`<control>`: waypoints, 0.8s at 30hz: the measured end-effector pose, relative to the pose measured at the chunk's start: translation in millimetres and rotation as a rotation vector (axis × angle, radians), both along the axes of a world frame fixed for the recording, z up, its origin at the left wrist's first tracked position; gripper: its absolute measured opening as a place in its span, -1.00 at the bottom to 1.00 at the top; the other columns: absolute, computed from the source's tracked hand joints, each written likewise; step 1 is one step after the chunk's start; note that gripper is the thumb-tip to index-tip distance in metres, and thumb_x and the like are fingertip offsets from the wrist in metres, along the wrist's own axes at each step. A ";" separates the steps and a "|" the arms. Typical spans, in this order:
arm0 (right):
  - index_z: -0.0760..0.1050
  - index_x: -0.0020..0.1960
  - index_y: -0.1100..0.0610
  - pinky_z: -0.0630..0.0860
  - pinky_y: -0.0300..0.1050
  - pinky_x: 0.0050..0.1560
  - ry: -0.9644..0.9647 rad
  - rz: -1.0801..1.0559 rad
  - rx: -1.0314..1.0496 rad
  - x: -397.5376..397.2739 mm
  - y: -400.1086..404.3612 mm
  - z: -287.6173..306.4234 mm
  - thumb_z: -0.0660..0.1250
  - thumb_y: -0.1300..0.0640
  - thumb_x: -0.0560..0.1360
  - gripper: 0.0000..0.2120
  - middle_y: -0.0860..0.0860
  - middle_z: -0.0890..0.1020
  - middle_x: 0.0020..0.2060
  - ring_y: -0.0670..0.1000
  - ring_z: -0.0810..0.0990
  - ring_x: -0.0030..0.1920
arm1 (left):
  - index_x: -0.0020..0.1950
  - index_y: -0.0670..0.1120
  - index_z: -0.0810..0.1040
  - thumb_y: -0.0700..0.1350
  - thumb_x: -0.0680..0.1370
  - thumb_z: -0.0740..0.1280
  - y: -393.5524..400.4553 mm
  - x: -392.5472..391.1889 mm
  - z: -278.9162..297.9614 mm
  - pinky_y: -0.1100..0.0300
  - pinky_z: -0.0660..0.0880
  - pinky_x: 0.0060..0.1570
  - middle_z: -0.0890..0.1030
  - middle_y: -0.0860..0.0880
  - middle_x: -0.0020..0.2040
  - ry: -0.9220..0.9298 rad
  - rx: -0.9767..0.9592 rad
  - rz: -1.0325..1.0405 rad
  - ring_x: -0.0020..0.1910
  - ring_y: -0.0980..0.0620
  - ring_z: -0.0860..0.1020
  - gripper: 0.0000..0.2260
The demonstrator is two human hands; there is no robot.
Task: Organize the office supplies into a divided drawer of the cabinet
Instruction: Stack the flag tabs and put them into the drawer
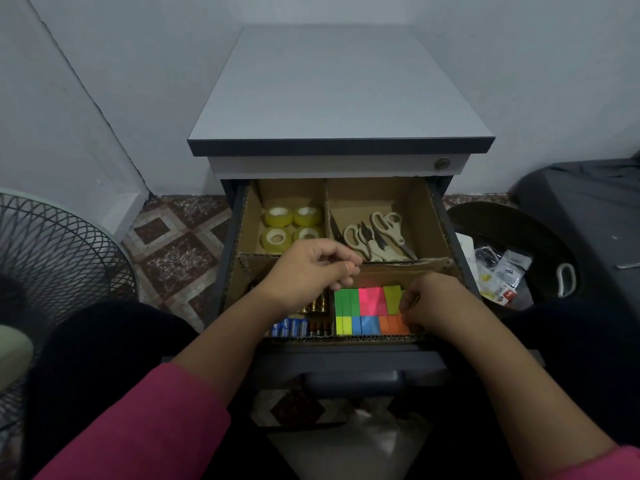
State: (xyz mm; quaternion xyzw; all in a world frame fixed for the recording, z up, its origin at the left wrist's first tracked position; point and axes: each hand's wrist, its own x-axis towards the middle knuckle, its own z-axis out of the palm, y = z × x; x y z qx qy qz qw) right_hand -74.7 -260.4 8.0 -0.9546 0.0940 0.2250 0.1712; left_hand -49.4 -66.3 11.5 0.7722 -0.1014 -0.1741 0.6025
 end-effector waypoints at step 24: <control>0.60 -0.12 0.11 0.49 -0.13 -0.21 -0.192 -0.046 -0.094 0.9 -5.7 9.1 0.24 0.21 0.49 -0.84 0.04 0.60 -0.23 0.08 0.60 -0.16 | 0.02 -0.17 0.61 -0.32 0.55 0.30 1.3 -0.5 0.8 0.38 0.52 -0.23 0.66 -0.11 -0.07 0.013 -0.009 -0.009 -0.21 0.16 0.61 -0.87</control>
